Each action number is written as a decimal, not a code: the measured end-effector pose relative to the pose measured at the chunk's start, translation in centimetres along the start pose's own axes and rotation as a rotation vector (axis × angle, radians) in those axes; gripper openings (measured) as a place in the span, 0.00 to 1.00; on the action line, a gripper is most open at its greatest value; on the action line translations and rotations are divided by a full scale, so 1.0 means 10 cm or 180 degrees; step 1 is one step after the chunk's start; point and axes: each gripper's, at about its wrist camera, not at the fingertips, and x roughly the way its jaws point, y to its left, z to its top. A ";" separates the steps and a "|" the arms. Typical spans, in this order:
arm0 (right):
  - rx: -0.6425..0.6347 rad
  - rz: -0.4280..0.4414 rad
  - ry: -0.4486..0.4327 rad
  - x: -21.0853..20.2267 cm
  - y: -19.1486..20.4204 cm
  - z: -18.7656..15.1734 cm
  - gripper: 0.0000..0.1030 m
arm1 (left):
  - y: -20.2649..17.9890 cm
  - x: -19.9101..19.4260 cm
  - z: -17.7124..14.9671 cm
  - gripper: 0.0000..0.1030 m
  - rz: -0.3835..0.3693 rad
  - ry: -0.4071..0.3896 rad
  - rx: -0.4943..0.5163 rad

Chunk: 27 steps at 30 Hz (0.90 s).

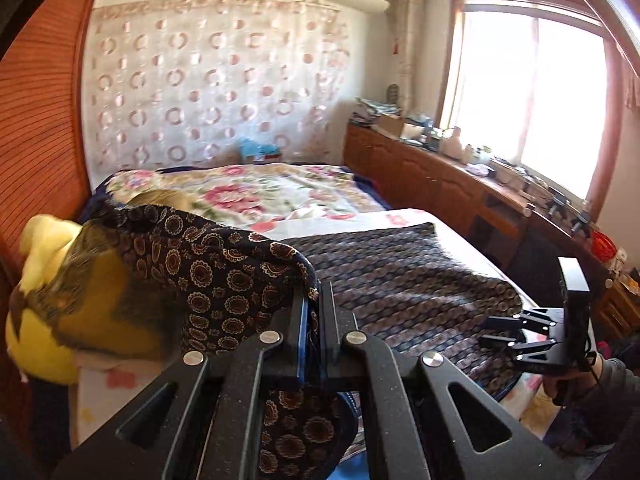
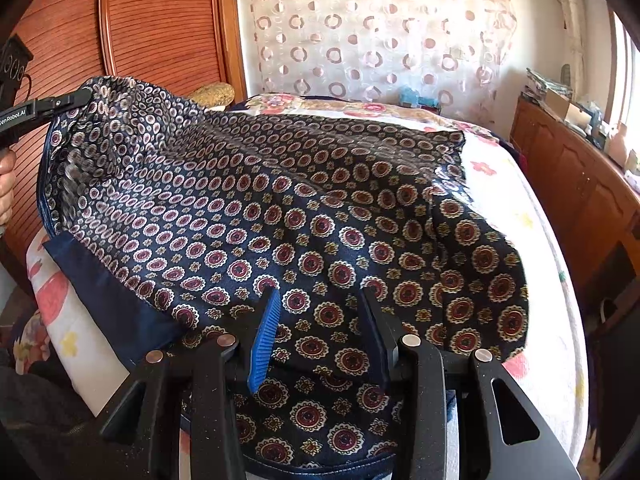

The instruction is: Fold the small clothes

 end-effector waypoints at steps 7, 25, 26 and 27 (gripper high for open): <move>0.0088 -0.0071 -0.0136 -0.18 -0.14 -0.02 0.40 | -0.42 0.13 0.17 0.05 -0.0443 0.0047 0.0101; 0.0143 -0.0195 -0.0273 -0.43 -0.29 0.02 0.40 | -0.62 0.11 -0.01 0.77 -0.0520 0.0180 0.0039; 0.0146 -0.0179 -0.0273 -0.43 -0.29 0.04 0.40 | -0.57 0.09 -0.04 0.77 -0.0451 0.0170 0.0017; 0.0143 -0.0165 -0.0272 -0.43 -0.28 0.07 0.40 | -0.51 0.08 -0.06 0.77 -0.0392 0.0161 0.0003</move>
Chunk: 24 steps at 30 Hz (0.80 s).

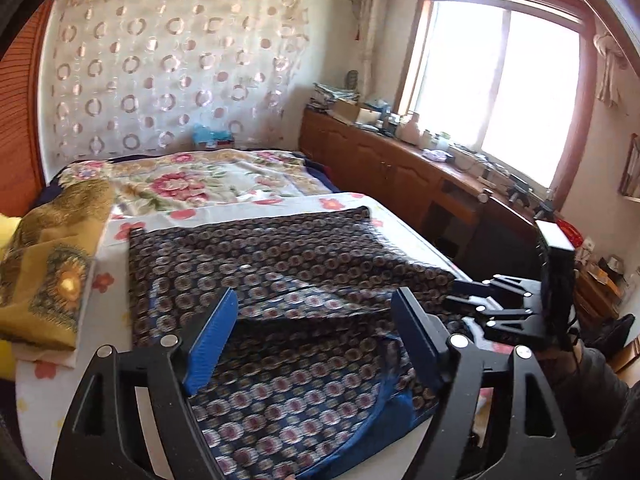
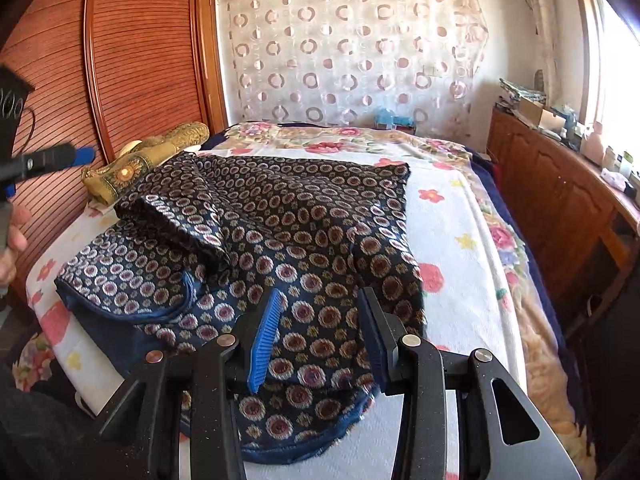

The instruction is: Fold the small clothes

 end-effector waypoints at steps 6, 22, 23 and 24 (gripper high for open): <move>-0.0162 0.0187 0.0043 0.17 0.17 0.18 0.40 | 0.33 -0.15 -0.20 0.77 0.0485 -0.0101 -0.0112; -0.0863 0.0407 0.0548 1.14 0.88 0.59 0.53 | 0.66 -0.16 -0.45 0.77 0.0761 -0.0109 -0.0263; -0.0886 0.0388 0.0574 1.18 0.89 0.59 0.53 | 0.65 -0.16 -0.47 0.77 0.0758 -0.0105 -0.0264; -0.0911 0.0372 0.0592 1.20 0.90 0.59 0.50 | 0.65 -0.16 -0.48 0.77 0.0754 -0.0100 -0.0261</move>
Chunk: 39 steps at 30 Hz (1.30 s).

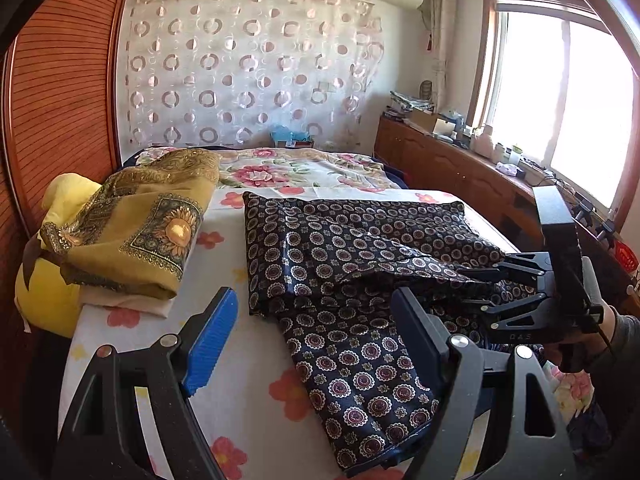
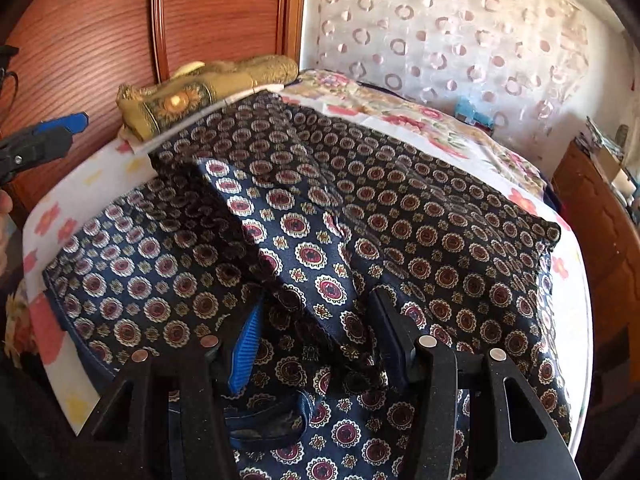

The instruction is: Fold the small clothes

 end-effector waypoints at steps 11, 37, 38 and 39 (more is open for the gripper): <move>0.0049 0.0085 -0.0385 -0.42 -0.03 -0.06 0.04 | -0.06 -0.06 -0.03 0.77 -0.0077 -0.0082 -0.0007; 0.0626 -0.0497 -0.0243 -0.85 -0.47 -0.65 0.20 | -0.27 0.10 -0.08 0.77 -0.0164 0.0015 0.0095; 0.0632 -0.0492 -0.0253 -0.89 -0.50 -0.70 0.23 | -0.27 0.10 -0.09 0.77 -0.0164 0.0018 0.0094; 0.0640 -0.0495 -0.0269 -0.91 -0.52 -0.71 0.28 | -0.27 0.10 -0.09 0.78 -0.0163 0.0019 0.0094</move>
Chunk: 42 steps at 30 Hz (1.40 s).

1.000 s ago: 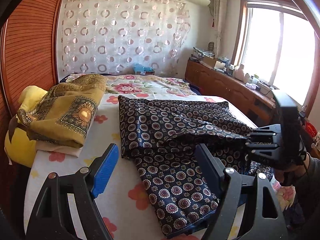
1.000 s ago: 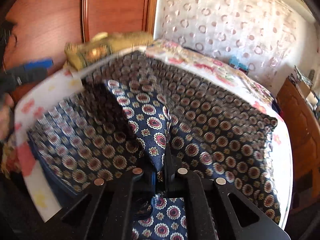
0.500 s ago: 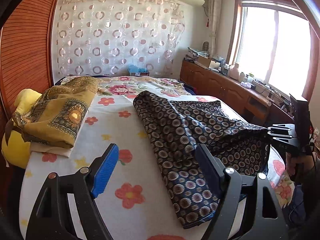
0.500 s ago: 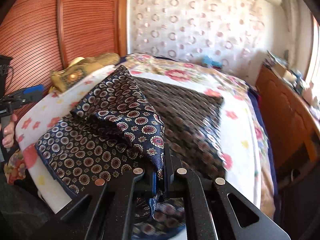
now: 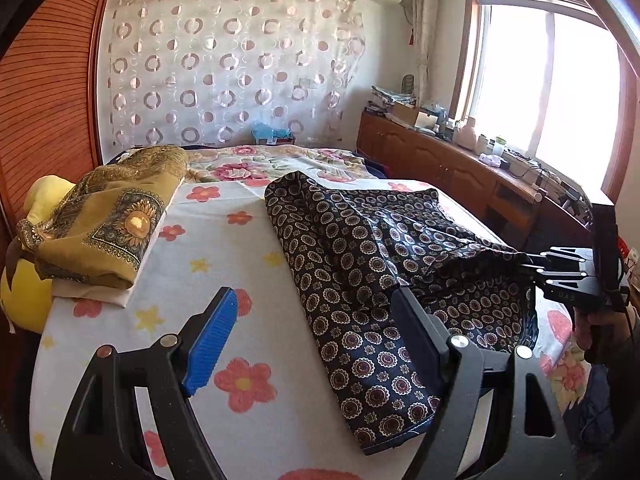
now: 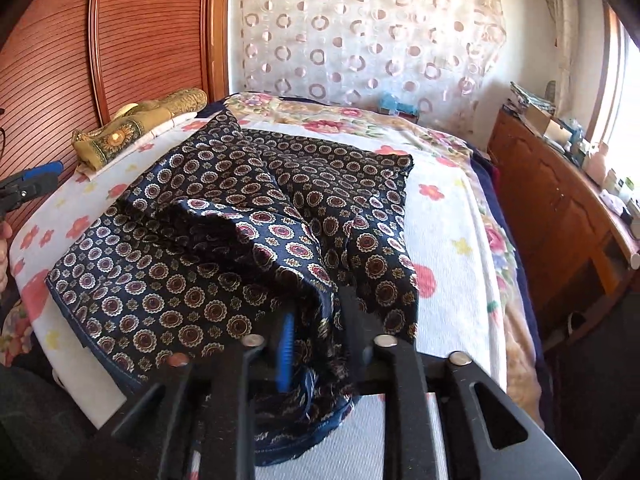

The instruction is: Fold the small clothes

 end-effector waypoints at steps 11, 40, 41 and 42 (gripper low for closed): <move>-0.0052 0.0166 -0.0252 -0.22 0.15 0.12 0.47 | -0.02 0.00 -0.05 0.78 0.0041 0.0009 0.0029; -0.1040 0.0932 0.0421 0.99 1.19 0.69 0.47 | 0.09 -0.06 -0.09 0.77 0.0083 0.0005 -0.0059; -0.1068 0.0927 0.0399 0.98 1.21 0.68 0.47 | 0.09 -0.06 -0.09 0.77 0.0081 0.0008 -0.0057; -0.1086 0.0929 0.0386 0.98 1.23 0.68 0.47 | 0.09 -0.06 -0.09 0.77 0.0079 0.0008 -0.0056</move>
